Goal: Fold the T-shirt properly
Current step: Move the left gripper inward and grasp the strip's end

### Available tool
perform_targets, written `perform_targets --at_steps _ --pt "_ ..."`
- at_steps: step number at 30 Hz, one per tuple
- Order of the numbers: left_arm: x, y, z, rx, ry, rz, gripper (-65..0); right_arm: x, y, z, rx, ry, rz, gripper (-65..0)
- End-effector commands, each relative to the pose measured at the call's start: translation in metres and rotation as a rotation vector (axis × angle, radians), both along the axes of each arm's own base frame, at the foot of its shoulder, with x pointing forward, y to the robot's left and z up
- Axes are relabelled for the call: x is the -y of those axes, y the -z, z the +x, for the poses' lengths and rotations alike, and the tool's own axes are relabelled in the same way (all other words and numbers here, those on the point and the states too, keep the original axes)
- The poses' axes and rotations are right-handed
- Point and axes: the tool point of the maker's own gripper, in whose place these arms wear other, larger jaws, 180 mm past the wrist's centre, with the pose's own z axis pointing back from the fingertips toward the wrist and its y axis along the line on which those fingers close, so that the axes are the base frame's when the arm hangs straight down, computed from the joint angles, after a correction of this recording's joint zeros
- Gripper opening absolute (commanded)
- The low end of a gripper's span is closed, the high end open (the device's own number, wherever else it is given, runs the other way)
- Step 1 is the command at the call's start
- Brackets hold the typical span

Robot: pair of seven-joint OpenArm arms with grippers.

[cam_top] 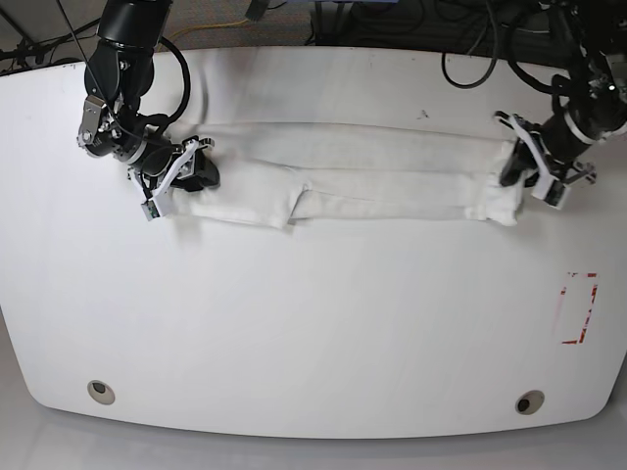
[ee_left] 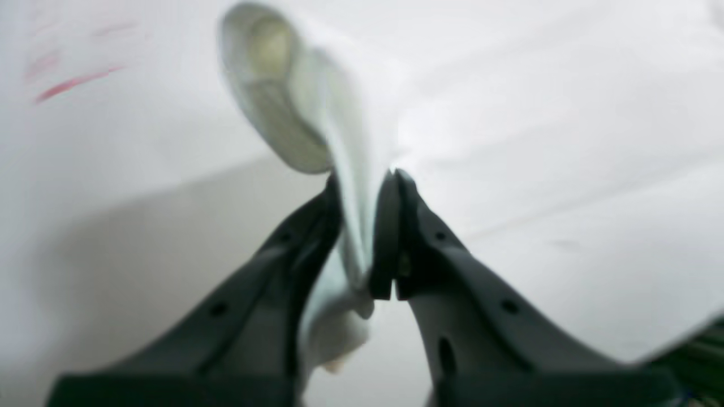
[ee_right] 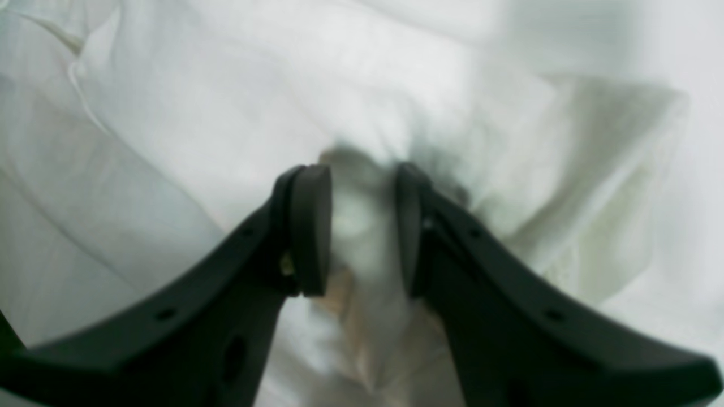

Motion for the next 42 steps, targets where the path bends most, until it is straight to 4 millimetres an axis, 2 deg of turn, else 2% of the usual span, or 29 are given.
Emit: perform_targets --at_steps 1,6,9,12,15,24,29,30,38,42 --pt "0.014 -0.010 0.007 0.042 0.044 -0.018 -64.6 0.008 0.000 -0.001 -0.014 -0.009 -0.042 -46.1" --pt "0.057 -0.007 0.014 0.048 0.124 -0.090 -64.6 0.008 0.000 -0.001 -0.014 -0.009 -0.042 -46.1" --pt "0.072 -0.003 0.012 0.032 0.149 -0.117 -64.6 0.007 -0.004 0.000 0.000 -0.012 -0.047 -46.1" --pt "0.088 -0.007 0.022 0.050 0.171 -0.150 -64.6 0.007 -0.006 0.002 0.005 -0.013 -0.048 -46.1" --pt "0.104 -0.005 0.024 0.044 0.207 -0.175 -64.6 0.007 -0.006 0.002 0.008 -0.014 -0.050 -46.1" --pt "0.136 -0.011 0.033 0.045 0.223 -0.249 -64.6 0.007 -0.007 0.004 0.011 -0.015 -0.049 -46.1" --pt "0.136 -0.014 0.041 0.052 0.210 -0.257 -64.2 0.007 -0.008 0.005 0.014 -0.015 -0.049 -46.1" --pt "0.136 -0.014 0.042 0.051 0.208 -0.258 -63.5 0.007 -0.008 0.005 0.014 -0.015 -0.049 -46.1" --pt "0.157 -0.011 0.036 0.031 0.270 -0.270 -42.2 0.007 -0.008 0.005 0.014 -0.015 -0.051 -46.1" --pt "0.177 -0.009 0.028 0.013 0.331 -0.283 -41.0 0.007 -0.008 0.005 0.014 -0.015 -0.051 -46.1"
